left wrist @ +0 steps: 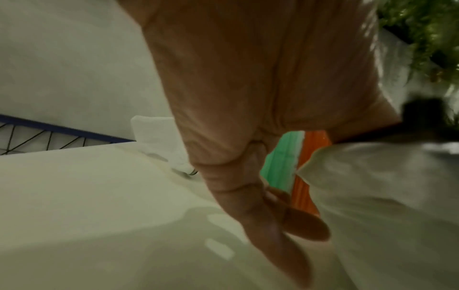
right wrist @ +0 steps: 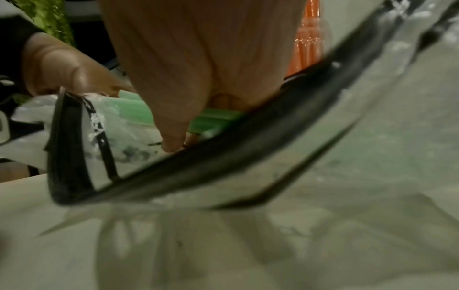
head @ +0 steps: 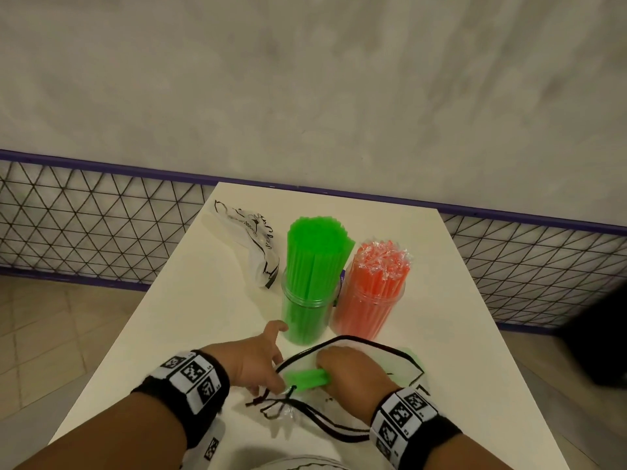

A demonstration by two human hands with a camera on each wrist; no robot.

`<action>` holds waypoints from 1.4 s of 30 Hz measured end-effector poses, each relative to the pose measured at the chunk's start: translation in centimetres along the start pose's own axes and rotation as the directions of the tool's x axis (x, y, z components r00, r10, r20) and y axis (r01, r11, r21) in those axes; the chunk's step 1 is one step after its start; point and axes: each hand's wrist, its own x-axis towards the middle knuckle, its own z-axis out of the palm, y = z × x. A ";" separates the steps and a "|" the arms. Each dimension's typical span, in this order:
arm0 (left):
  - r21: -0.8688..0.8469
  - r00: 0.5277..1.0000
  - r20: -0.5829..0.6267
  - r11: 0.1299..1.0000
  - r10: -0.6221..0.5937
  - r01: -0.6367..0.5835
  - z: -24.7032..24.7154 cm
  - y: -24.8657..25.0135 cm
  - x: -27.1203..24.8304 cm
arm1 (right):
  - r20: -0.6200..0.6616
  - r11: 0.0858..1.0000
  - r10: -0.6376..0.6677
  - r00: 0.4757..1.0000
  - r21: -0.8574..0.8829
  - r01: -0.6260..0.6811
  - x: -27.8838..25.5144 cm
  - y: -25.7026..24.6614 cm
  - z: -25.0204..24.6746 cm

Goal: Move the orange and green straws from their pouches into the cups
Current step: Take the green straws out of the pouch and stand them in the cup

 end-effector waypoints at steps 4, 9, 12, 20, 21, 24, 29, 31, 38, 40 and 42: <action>0.077 0.996 0.071 0.996 -0.048 0.042 -0.2 0.2 -0.4 | 0.007 1.000 0.015 1.000 0.004 -0.015 0.0 0.0 0.2; 0.559 0.988 -0.151 0.828 0.046 0.047 0.1 -1.1 -0.4 | 0.026 0.995 0.009 1.000 0.097 -0.012 0.0 0.2 -0.5; 0.482 0.988 -0.151 0.873 -0.001 0.075 0.0 -1.9 -0.1 | 0.003 0.962 -0.024 1.000 0.273 0.022 -0.5 -0.8 -3.2; -0.202 0.798 -0.518 0.863 0.307 -0.463 -6.7 5.4 -2.3 | -0.456 0.453 0.404 0.793 0.853 0.260 -1.4 -3.5 -14.6; -0.211 0.788 -0.518 0.844 0.332 -0.494 -7.3 6.5 -2.3 | -0.511 0.405 0.436 0.740 0.846 0.346 -1.1 -3.8 -15.8; -0.208 0.782 -0.527 0.841 0.333 -0.499 -8.0 8.6 -1.0 | -0.640 0.372 0.467 0.610 0.768 0.521 0.0 -5.0 -18.1; -0.336 0.798 -0.514 0.781 0.316 -0.526 -7.8 8.2 1.6 | -0.714 0.458 0.505 0.485 0.698 0.551 0.5 -6.4 -18.4; -0.323 0.786 -0.525 0.778 0.326 -0.538 -7.8 7.8 2.1 | -0.753 0.523 0.513 0.412 0.655 0.546 0.5 -6.5 -18.1; -0.272 0.730 -0.614 0.788 0.300 -0.552 -7.2 8.5 2.1 | -0.780 0.592 0.555 0.290 0.615 0.521 2.4 -6.2 -18.4; -0.250 0.725 -0.616 0.796 0.308 -0.552 -7.2 8.5 2.2 | -0.764 0.592 0.581 0.281 0.634 0.499 3.4 -6.1 -18.6; -0.239 0.724 -0.613 0.799 0.317 -0.552 -7.1 8.5 2.3 | -0.768 0.613 0.580 0.271 0.631 0.476 4.4 -6.2 -18.4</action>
